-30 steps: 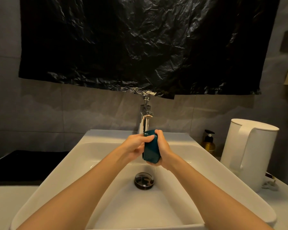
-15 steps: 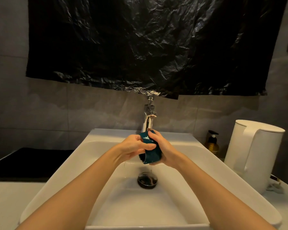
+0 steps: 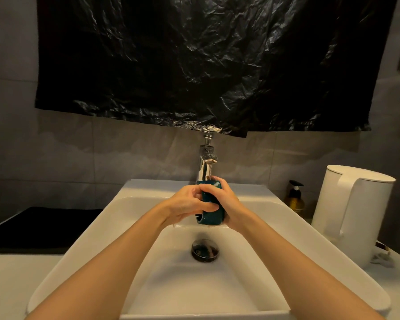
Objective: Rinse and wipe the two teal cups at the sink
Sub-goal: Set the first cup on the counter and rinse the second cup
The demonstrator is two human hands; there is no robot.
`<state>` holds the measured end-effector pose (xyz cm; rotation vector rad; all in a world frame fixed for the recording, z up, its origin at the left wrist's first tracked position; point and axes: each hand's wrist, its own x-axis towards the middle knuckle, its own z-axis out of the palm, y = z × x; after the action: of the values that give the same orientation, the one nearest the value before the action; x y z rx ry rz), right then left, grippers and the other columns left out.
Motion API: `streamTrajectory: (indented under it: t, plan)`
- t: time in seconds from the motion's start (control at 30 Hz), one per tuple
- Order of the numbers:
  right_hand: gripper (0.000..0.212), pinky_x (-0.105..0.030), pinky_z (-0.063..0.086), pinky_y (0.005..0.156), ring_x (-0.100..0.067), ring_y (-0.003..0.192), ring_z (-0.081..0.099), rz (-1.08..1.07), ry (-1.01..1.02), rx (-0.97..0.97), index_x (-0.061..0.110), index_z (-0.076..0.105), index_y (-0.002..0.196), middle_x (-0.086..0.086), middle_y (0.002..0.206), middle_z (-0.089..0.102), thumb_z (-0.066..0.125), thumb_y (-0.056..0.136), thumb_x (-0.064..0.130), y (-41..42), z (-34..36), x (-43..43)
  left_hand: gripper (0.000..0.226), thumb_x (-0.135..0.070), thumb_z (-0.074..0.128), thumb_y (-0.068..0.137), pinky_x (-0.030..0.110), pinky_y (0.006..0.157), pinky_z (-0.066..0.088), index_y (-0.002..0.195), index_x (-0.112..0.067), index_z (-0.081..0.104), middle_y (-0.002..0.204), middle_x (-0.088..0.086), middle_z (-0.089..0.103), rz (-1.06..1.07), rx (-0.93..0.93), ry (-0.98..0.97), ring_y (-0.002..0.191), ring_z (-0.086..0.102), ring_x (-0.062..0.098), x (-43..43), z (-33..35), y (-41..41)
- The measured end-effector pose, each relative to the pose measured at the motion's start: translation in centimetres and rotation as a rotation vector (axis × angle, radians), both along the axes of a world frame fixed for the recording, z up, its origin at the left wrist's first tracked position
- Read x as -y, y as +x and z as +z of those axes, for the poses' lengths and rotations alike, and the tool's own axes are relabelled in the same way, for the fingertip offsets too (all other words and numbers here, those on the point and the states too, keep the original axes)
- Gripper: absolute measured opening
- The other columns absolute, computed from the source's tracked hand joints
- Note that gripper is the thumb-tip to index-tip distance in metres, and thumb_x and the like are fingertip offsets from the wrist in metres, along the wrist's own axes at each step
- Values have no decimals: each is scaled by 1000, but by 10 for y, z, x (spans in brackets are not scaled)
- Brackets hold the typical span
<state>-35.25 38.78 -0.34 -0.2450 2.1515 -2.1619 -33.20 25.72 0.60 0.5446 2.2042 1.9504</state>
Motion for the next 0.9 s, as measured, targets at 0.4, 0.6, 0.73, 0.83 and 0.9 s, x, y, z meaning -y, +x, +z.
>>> streamTrajectory:
  t: [0.4,0.6,0.73,0.83,0.9]
  plan:
    - [37,-40,56,87,-24,102,64,-75,-110,-25,32,52,130,-4,116,63,57,93,39,-2,-7,5,42,8,73,73,25,76,57,107,-12,59,99,5,69,31,-80,-133,88,68,16,-1,-13,-2]
    - [65,-48,50,91,-31,104,61,104,-168,418,15,68,107,-13,108,69,50,80,72,7,0,-14,48,9,74,72,24,80,55,107,-22,61,103,0,71,-58,-103,-109,95,69,16,-4,-12,3]
    - [55,-43,52,87,-25,94,61,-3,-61,330,16,64,100,-9,99,67,48,84,66,8,1,-5,40,3,74,75,23,77,56,103,-21,58,100,0,68,-35,-65,-124,93,66,14,-9,-10,4]
    - [54,-41,53,81,-24,99,60,-44,-5,267,20,59,109,-8,108,64,46,85,67,8,0,-1,32,-7,73,79,22,71,55,104,-19,56,100,0,66,50,-7,-12,93,65,14,-15,-11,4]
    - [56,-41,53,81,-24,99,61,-47,0,260,21,59,110,-9,108,65,45,85,69,8,-1,-1,31,-6,71,81,25,73,56,106,-15,56,102,4,66,58,45,76,95,65,19,-16,-11,4]
